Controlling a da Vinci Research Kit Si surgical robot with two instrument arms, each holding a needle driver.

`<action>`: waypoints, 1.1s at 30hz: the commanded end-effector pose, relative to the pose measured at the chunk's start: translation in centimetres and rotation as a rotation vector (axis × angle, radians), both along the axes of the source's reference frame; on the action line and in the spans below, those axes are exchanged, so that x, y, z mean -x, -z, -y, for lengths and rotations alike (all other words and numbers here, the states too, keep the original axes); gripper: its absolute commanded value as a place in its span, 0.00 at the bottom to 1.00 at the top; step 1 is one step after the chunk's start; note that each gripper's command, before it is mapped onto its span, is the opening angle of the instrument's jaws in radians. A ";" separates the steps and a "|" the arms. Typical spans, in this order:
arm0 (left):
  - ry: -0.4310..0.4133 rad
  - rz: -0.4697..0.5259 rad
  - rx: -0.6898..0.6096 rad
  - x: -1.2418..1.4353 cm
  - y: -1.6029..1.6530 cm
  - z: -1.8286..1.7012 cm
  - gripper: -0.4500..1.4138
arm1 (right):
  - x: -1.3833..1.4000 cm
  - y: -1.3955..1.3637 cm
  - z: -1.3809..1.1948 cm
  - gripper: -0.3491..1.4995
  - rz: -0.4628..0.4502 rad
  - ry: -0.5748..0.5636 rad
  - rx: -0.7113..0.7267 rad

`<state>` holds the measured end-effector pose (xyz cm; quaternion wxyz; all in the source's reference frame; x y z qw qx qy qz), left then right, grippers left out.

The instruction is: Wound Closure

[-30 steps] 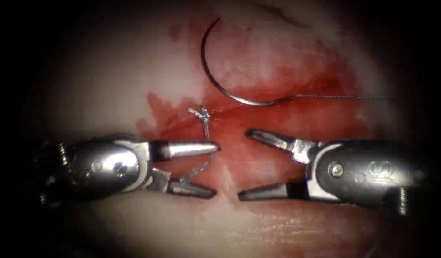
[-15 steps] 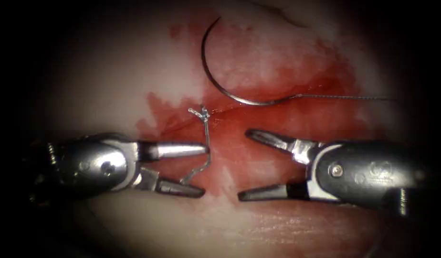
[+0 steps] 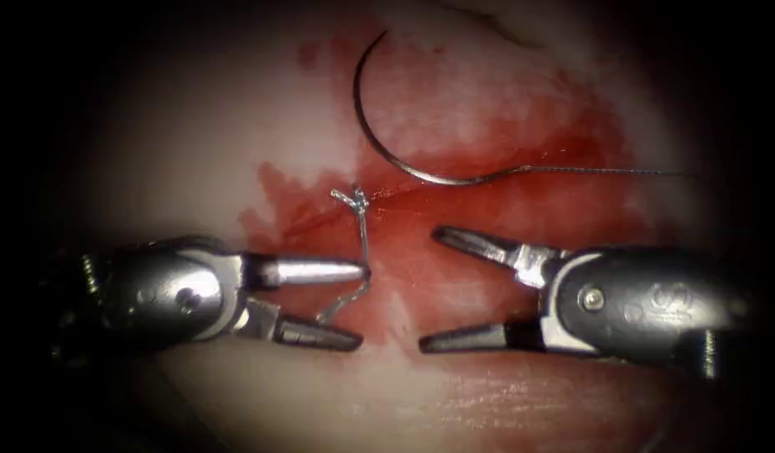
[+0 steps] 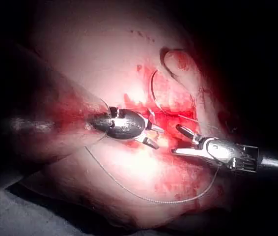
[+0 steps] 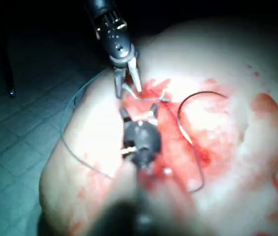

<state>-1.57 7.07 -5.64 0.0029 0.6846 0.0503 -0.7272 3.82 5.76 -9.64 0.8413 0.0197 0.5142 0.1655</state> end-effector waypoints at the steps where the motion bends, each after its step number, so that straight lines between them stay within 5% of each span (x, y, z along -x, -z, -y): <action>1: -0.001 0.003 0.001 0.05 -0.04 -0.04 0.09 | -0.08 -0.04 0.00 0.96 -0.004 0.000 0.001; 6: 0.014 -0.007 -0.134 0.00 -0.04 -0.05 0.05 | -0.08 -0.04 0.00 0.96 -0.004 0.000 0.001; 21: 0.050 -0.104 -0.175 -0.12 -0.02 -0.24 0.05 | -0.08 -0.05 -0.02 0.96 -0.005 0.000 0.000; 33: 0.118 -0.063 -0.206 -0.27 0.11 -0.46 0.05 | -0.33 -0.18 -0.17 0.99 -0.056 0.045 0.089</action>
